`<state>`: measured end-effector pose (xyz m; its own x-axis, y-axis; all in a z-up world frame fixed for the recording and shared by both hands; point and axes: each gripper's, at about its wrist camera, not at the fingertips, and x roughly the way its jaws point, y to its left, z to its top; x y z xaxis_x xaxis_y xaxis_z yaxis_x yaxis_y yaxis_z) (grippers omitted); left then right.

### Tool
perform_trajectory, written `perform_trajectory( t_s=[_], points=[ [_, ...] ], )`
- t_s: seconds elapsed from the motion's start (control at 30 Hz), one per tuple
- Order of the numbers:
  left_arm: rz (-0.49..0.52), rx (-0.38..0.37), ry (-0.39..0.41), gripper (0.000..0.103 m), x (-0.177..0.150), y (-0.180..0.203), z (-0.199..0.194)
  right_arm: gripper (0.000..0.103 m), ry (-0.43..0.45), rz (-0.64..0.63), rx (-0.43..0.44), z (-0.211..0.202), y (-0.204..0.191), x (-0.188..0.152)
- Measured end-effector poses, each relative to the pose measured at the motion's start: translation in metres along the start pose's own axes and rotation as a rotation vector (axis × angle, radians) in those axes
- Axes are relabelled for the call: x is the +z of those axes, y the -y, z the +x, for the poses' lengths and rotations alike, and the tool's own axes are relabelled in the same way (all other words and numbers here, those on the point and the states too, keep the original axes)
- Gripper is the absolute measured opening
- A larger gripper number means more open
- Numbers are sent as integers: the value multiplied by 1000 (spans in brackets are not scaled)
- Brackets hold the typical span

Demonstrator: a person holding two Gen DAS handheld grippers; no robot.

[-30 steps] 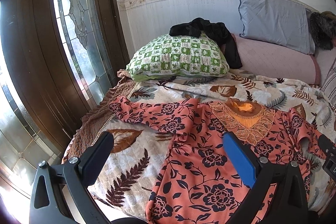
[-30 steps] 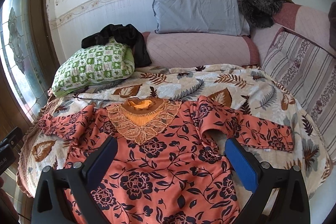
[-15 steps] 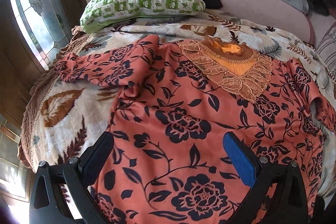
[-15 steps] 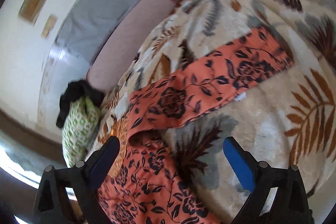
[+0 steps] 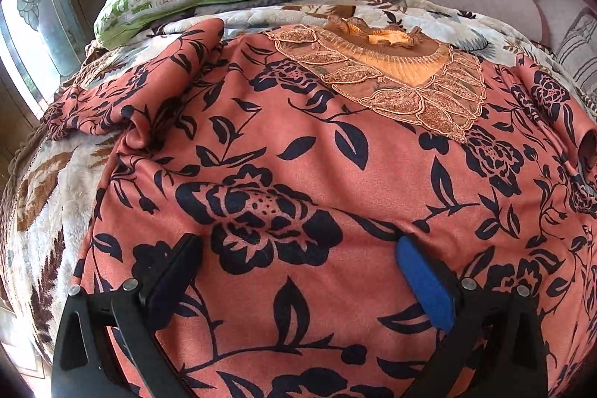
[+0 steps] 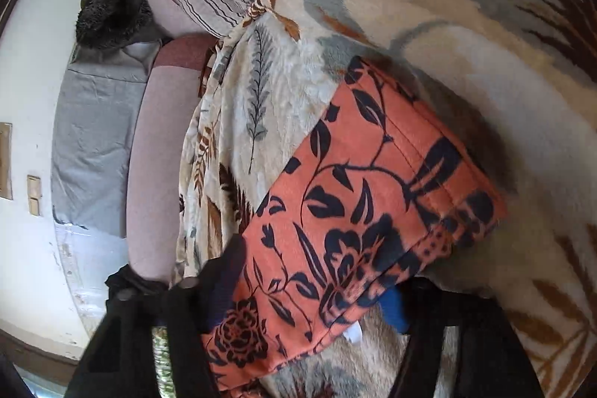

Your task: Fold small clothes

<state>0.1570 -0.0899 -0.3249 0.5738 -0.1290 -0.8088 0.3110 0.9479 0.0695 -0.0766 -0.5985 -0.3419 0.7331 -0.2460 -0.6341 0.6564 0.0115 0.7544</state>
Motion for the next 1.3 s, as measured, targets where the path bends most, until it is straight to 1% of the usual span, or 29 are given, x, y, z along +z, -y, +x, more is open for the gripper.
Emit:
perform_trajectory(
  t_s=[0.03,0.07,0.1,0.17,0.23,0.27,0.3,0.37,0.43,0.5,0.53,0.6,0.7,0.8,0.83,0.9,0.97,1.0,1.03,1.07,1.17,1.23,1.3],
  points=[
    [-1,3,18,103,-3,-1,-2,7,-21,-5,-32,9,0,3],
    [2,8,12,103,-3,0,-2,6,-24,2,-59,13,3,4],
    [8,5,2,103,-1,-1,-2,6,-8,0,-65,11,1,4],
    [21,-27,-35,103,4,-4,-1,6,38,-64,-63,0,-19,0],
    [26,-71,-71,103,11,-10,-1,6,90,-171,-5,-21,-56,-7],
    [6,-86,-65,103,13,-16,-4,6,113,-223,30,-33,-78,-13],
    [-25,-85,-45,103,16,-23,-9,6,130,-271,76,-45,-103,-19],
    [-88,-70,20,103,22,-40,-23,6,153,-359,181,-66,-155,-38],
    [-145,-37,99,103,30,-60,-39,6,169,-461,279,-83,-208,-68],
    [-198,42,157,103,35,-83,-50,6,172,-584,346,-91,-257,-111],
    [-226,73,170,103,36,-94,-53,6,163,-645,370,-90,-278,-136],
    [-291,114,181,103,37,-119,-57,6,112,-749,402,-77,-311,-189],
    [-386,167,192,103,37,-152,-59,6,-36,-830,430,-33,-341,-265],
    [-461,209,175,103,35,-180,-57,7,-206,-876,394,28,-346,-339],
    [-481,221,167,103,34,-187,-55,10,-267,-881,363,49,-342,-362],
    [-514,252,155,103,31,-199,-53,12,-407,-860,286,89,-325,-403],
    [-536,276,135,103,30,-208,-49,24,-572,-844,200,124,-301,-437],
    [-547,280,125,103,30,-212,-48,46,-653,-831,180,139,-291,-449],
    [-559,276,117,103,29,-215,-47,76,-708,-807,184,145,-278,-455],
    [-572,273,113,103,29,-218,-47,81,-732,-787,205,146,-269,-459],
    [-603,272,115,103,27,-221,-47,83,-715,-816,324,125,-266,-453],
    [-608,272,118,103,28,-218,-48,83,-710,-807,407,112,-269,-438],
    [-593,274,126,103,29,-213,-49,83,-662,-785,458,98,-271,-419]
  ],
)
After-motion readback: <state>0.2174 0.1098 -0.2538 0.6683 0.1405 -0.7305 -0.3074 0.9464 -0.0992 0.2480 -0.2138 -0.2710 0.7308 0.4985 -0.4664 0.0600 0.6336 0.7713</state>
